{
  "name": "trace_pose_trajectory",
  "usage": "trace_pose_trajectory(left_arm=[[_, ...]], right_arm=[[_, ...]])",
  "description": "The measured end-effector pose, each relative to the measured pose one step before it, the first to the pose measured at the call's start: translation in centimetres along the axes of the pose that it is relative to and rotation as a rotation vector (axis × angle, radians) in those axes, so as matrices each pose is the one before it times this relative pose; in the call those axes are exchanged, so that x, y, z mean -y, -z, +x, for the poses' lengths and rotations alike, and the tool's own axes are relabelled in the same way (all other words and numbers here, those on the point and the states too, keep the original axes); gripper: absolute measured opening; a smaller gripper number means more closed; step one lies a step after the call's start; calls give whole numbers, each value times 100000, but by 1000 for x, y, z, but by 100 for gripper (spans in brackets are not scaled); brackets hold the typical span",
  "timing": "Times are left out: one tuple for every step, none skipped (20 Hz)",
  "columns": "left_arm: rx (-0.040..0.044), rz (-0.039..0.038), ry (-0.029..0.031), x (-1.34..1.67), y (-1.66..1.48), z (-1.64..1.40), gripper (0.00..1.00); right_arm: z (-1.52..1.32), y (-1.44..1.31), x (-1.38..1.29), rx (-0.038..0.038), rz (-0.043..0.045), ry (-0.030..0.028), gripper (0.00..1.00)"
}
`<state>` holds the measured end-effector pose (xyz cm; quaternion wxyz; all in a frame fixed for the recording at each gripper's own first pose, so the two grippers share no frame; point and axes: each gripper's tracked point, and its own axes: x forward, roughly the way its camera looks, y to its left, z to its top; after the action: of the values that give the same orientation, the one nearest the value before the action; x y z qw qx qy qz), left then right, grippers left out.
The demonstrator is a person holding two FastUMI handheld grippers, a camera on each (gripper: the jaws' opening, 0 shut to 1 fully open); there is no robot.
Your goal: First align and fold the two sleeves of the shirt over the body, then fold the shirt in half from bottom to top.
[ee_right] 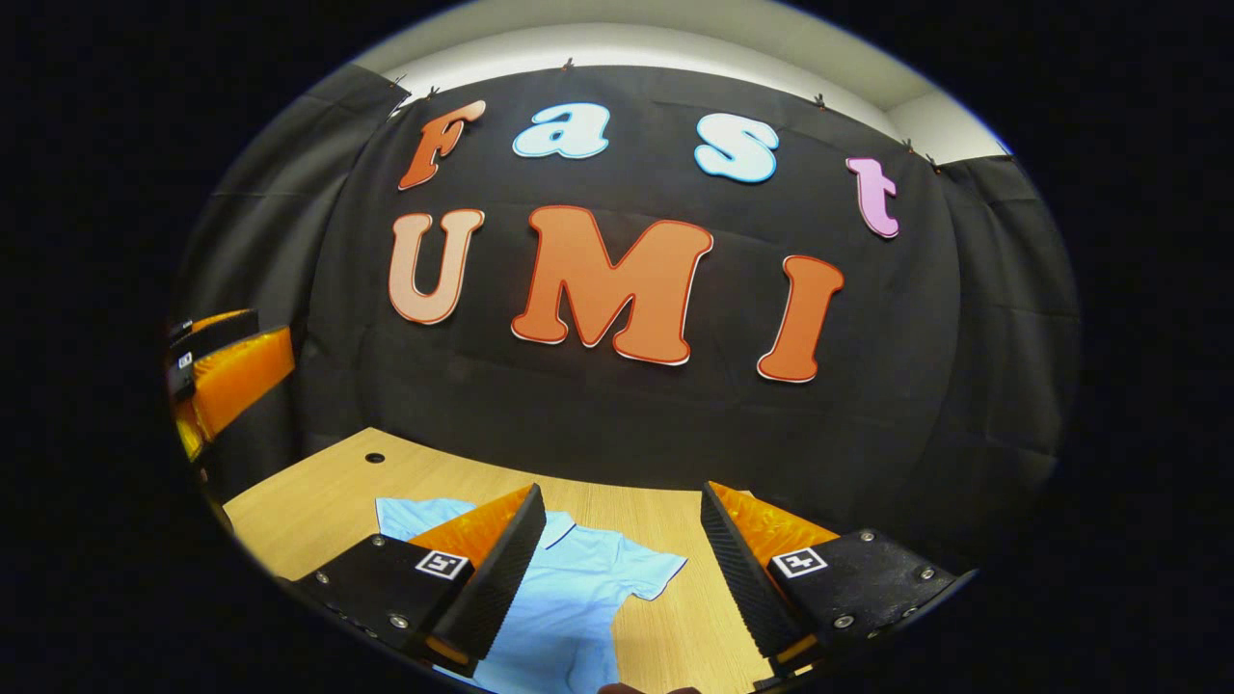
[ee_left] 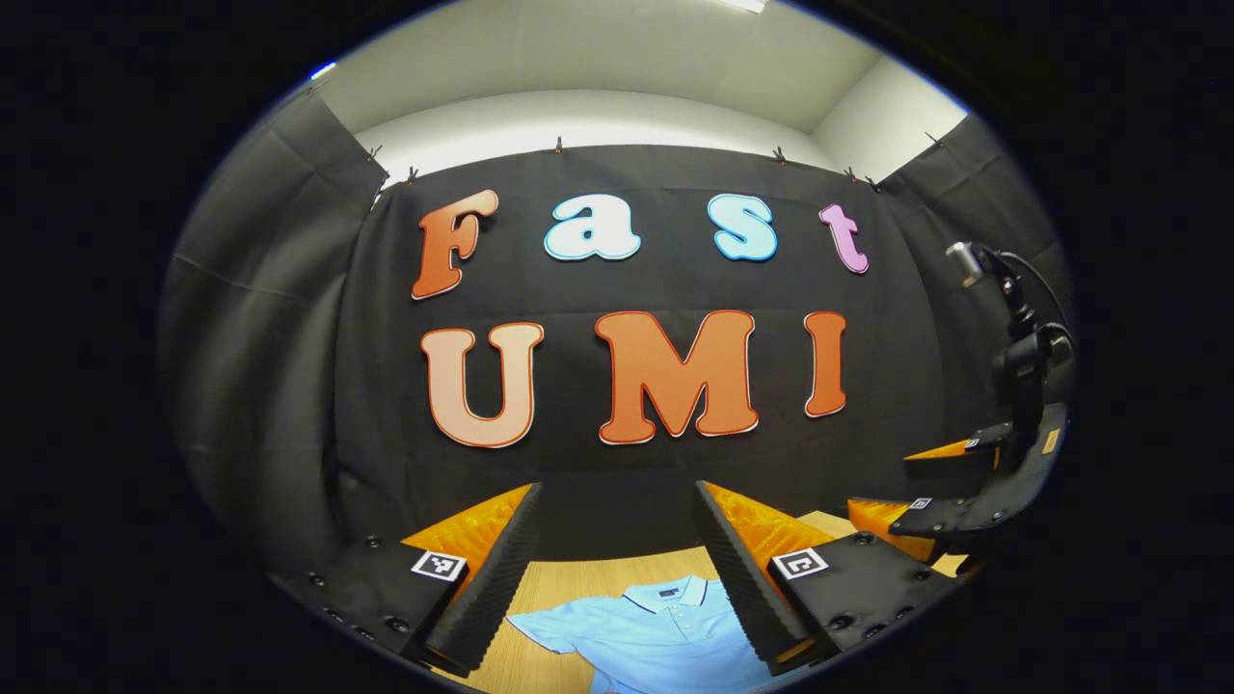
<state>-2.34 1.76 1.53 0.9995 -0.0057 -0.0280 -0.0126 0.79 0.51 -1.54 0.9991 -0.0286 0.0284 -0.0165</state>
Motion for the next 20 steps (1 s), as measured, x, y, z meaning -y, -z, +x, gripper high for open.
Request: trace_pose_trajectory(left_arm=[[851,761,-618,166,-375,175,99],[1261,635,-291,277,-315,206,100],[373,900,-591,317,-193,255,99],[-301,741,-730,260,262,242,99],[-635,444,-1403,195,131,265,99],[-138,-131,-1044,136,179,313,99],[-297,9,-1207,353,-32,251,100],[-558,406,-1407,153,181,347,99],[-495,558,-1349,124,5,316,100],[-253,424,-1468,172,201,328,99],[-213,-177,-769,218,-12,149,99],[-190,-1545,139,406,181,66,99],[-186,-2616,308,546,-92,53,99],[-476,-1576,-1158,47,162,-32,100],[-723,-130,-1406,-200,63,23,100],[-685,1154,-1927,-242,109,76,100],[37,1002,-1886,-249,-254,130,99],[264,343,-1588,22,-91,-226,99],[-104,5,-1733,-94,-239,60,100],[-173,97,-1568,-17,-154,-33,99]], right_arm=[[862,575,51,-1970,186,-1367,98],[902,496,113,-1942,385,-1536,98],[960,433,214,-1838,494,-628,99],[934,315,463,-1582,755,-490,99],[992,368,349,-1409,947,-703,99],[1034,461,305,-1788,659,-1120,99],[1082,619,555,-2541,282,-394,99],[1047,570,524,-2473,320,-303,99],[1067,740,508,-3157,895,-423,99],[1019,766,524,-3074,1454,-641,99],[1368,995,489,-3393,1699,-481,99],[1138,708,525,-3134,1171,-113,99],[1151,834,709,-3017,681,567,99],[1077,895,704,-3434,318,581,99],[1118,987,579,-3650,269,242,99],[930,869,400,-3631,185,-249,99],[1084,799,201,-3451,-100,-341,99],[911,784,238,-3377,-474,-247,99],[1120,774,227,-3283,-468,-568,99],[1260,672,235,-2588,-798,-99,99]])
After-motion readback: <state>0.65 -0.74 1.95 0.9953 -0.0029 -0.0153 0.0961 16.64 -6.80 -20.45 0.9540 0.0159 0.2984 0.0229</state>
